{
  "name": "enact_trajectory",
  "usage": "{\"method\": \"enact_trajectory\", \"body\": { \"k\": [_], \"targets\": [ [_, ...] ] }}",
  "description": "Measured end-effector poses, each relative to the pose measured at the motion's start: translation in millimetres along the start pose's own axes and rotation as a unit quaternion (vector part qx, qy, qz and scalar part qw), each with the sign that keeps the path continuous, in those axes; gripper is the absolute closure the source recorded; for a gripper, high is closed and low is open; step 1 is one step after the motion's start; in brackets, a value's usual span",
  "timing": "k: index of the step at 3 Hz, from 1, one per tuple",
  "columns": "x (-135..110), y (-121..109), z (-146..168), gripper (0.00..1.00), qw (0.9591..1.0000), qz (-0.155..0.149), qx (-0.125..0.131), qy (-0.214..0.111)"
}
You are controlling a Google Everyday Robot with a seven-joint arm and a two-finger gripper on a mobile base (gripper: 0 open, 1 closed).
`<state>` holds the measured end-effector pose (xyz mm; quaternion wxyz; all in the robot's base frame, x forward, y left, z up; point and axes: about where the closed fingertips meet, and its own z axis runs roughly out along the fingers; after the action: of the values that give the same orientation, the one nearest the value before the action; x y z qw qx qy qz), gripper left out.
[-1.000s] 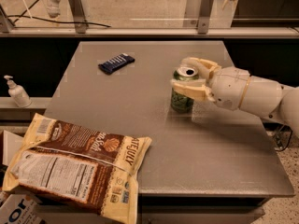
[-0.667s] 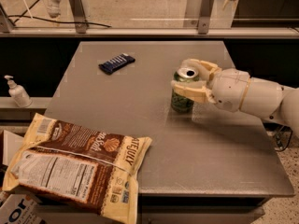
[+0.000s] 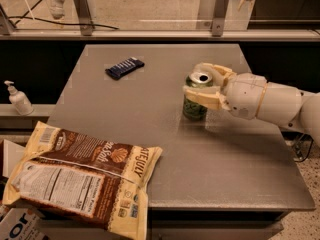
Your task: Place green can upright
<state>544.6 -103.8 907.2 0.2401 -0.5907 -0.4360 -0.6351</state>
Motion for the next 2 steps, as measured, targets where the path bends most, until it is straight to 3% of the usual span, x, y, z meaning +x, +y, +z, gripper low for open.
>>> {"method": "enact_trajectory", "body": {
  "k": [2],
  "targets": [
    [-3.2, -1.5, -0.2, 0.12, 1.0, 0.004, 0.001, -0.004]
  ]
}}
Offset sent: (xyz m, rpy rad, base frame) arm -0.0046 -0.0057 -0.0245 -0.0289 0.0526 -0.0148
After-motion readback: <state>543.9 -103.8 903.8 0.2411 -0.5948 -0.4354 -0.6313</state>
